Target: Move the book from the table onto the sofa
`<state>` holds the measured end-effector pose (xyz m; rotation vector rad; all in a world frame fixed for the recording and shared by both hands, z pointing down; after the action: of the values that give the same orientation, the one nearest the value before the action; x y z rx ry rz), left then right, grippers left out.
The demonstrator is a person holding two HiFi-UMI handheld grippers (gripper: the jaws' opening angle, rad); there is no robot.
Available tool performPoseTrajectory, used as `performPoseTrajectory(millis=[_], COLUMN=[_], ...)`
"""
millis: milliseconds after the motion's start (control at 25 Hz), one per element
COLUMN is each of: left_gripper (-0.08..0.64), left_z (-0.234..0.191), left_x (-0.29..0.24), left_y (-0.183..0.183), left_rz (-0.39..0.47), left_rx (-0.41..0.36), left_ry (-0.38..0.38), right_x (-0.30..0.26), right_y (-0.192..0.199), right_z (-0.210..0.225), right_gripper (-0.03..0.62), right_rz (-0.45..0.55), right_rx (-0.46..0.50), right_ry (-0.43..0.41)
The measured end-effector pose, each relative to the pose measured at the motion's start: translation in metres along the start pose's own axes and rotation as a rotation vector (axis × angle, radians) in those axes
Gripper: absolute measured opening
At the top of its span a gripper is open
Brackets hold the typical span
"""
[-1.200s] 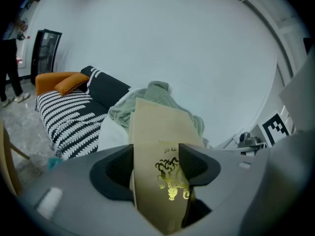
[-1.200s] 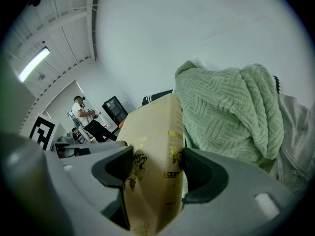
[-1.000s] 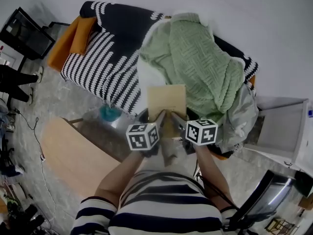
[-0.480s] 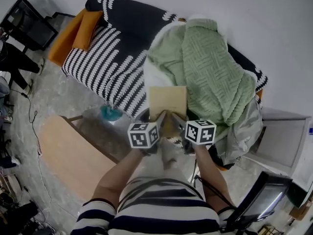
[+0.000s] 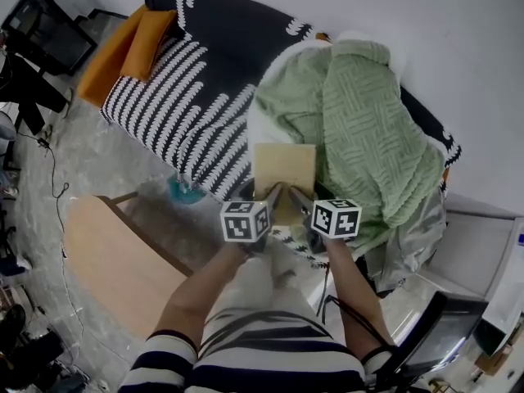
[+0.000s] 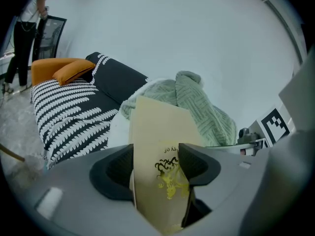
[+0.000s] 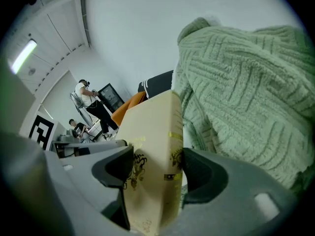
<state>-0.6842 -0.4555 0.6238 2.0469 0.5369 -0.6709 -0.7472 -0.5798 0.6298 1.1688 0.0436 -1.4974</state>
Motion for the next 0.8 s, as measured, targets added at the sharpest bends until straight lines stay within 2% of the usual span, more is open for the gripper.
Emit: performPoseTrajectory(millis=[400,800], left_gripper=[0.285,0.29], left_z=[-0.023,-0.042], left_x=[-0.042,-0.079], left_y=[0.002,-0.007], left_rz=[-0.039,-0.053], left_rx=[-0.013,0.023], left_ry=[-0.022,-0.024], right_x=[-0.044,-0.074], right_y=[-0.003,-0.015], right_z=[0.024,0.044], right_gripper=[0.31,0.31], right_rz=[-0.06,-0.057], right_rx=[0.042,0.006], right_ry=[0.033,0.062])
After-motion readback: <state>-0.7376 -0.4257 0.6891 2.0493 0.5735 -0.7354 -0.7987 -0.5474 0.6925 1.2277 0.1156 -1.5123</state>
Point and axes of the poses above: the fingertips, and each gripper's own axes: x backward along the fingers, z to its right, y out of its underside, the point moved 5 cm from there along x, backward along the fingers, and after that the axes turned 3 degrees about -y, right-handed, at the moved point
